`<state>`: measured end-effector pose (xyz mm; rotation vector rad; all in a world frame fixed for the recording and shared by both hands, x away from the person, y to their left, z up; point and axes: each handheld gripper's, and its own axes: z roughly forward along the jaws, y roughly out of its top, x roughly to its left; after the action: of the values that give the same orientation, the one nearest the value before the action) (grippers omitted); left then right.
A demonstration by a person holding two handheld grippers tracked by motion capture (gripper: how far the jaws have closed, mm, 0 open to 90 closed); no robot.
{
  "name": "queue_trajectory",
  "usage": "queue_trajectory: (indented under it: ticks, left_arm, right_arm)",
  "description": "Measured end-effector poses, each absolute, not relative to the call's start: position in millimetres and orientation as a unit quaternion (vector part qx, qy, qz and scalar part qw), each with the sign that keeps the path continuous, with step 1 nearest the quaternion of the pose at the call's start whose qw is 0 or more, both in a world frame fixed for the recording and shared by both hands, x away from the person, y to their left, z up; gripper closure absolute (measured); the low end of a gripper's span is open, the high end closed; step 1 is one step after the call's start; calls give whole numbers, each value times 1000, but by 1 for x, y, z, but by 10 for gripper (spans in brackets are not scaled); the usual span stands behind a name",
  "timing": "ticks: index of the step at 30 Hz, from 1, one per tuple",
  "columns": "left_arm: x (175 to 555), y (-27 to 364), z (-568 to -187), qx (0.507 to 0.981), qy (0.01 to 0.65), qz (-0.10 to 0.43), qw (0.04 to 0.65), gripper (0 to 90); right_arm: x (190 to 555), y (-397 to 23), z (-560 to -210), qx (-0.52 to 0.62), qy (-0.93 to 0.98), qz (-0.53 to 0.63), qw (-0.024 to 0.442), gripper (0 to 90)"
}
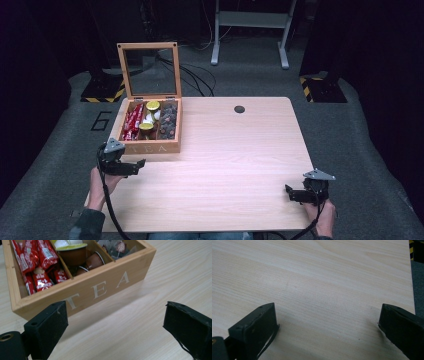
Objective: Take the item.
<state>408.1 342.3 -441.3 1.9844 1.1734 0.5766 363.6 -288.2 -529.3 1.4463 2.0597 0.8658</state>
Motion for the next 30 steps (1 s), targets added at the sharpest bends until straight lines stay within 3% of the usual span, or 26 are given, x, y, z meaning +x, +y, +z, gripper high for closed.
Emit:
queue_trajectory:
  ticks: [30]
  left_arm:
    - [460, 326, -415, 778, 446, 236, 375, 55]
  right_arm:
    - [364, -289, -529, 524, 754, 318, 236, 13]
